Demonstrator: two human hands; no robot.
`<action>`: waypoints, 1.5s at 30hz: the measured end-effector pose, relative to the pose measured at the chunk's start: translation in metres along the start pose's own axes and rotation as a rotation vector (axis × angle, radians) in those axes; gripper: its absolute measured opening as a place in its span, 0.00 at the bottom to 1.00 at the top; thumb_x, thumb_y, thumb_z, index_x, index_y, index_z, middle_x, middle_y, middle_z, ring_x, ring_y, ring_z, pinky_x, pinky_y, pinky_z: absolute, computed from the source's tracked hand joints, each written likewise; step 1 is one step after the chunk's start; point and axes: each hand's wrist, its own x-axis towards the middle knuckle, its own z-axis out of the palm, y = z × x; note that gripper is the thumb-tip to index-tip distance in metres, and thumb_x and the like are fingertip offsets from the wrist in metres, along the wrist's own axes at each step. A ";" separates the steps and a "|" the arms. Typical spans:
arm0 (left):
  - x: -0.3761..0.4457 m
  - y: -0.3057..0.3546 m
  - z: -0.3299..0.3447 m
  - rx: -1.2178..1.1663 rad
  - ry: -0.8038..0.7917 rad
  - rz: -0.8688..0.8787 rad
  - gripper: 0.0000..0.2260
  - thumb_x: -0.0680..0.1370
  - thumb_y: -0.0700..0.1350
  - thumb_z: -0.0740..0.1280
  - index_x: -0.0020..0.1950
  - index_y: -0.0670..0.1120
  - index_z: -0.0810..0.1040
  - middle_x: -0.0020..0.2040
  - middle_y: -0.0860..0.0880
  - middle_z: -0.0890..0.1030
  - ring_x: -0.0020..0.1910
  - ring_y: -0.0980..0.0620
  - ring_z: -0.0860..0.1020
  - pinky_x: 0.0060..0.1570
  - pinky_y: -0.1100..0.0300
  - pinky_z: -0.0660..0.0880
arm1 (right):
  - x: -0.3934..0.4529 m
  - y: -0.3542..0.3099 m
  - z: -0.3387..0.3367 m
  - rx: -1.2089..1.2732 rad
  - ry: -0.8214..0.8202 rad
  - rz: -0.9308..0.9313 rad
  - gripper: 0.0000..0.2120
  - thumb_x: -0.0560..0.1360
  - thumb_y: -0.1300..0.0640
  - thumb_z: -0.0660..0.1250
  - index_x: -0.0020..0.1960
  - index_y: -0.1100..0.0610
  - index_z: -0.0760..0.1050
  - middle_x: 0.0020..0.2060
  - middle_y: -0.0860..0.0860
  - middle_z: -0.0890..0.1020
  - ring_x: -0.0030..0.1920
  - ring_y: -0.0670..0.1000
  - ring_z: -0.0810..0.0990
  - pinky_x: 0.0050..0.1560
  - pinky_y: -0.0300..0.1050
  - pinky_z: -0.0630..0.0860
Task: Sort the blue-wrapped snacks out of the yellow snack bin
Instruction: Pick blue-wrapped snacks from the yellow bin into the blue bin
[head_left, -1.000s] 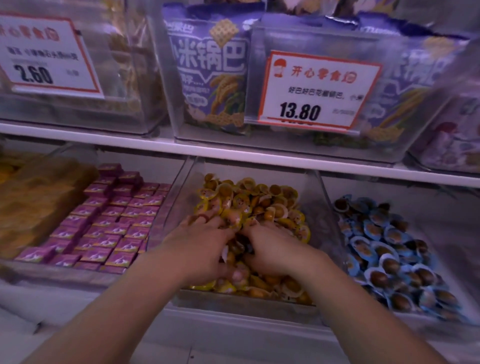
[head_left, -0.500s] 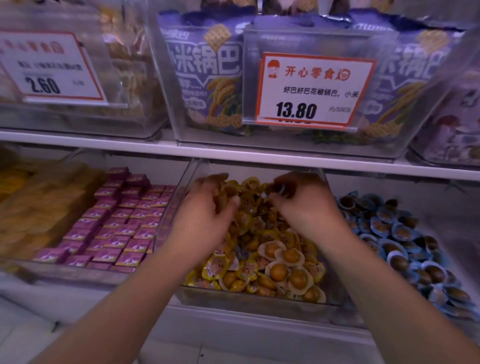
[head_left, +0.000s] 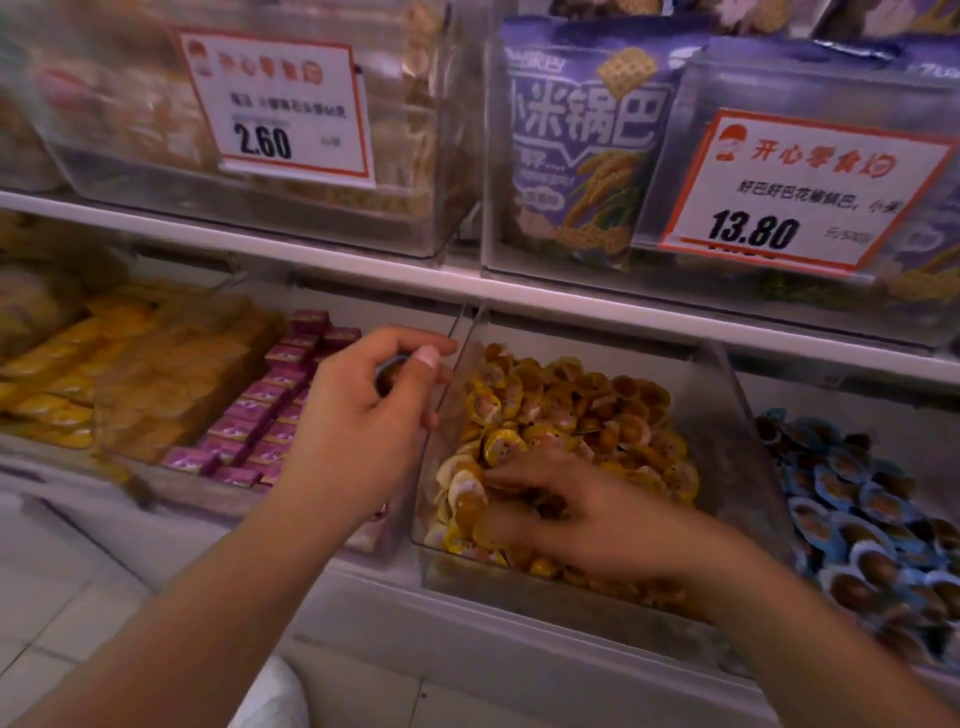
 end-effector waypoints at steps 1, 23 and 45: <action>-0.002 -0.002 -0.001 0.008 -0.011 -0.009 0.09 0.81 0.41 0.64 0.49 0.52 0.81 0.36 0.56 0.82 0.29 0.61 0.76 0.30 0.69 0.72 | 0.001 0.001 0.007 -0.062 -0.054 0.005 0.33 0.75 0.36 0.65 0.76 0.45 0.63 0.73 0.42 0.65 0.73 0.38 0.62 0.74 0.39 0.59; -0.012 -0.012 0.008 0.068 -0.011 0.035 0.07 0.80 0.54 0.62 0.51 0.59 0.80 0.38 0.53 0.82 0.34 0.54 0.79 0.33 0.52 0.77 | 0.029 0.012 -0.040 -0.560 0.470 0.214 0.20 0.76 0.43 0.62 0.67 0.46 0.73 0.63 0.52 0.77 0.62 0.55 0.75 0.60 0.49 0.74; -0.026 0.002 0.029 0.097 -0.117 0.137 0.07 0.82 0.49 0.62 0.55 0.56 0.79 0.44 0.64 0.77 0.44 0.64 0.77 0.39 0.74 0.68 | -0.023 0.042 -0.024 -0.439 0.270 0.150 0.10 0.78 0.47 0.63 0.51 0.50 0.80 0.48 0.46 0.76 0.51 0.49 0.77 0.51 0.47 0.75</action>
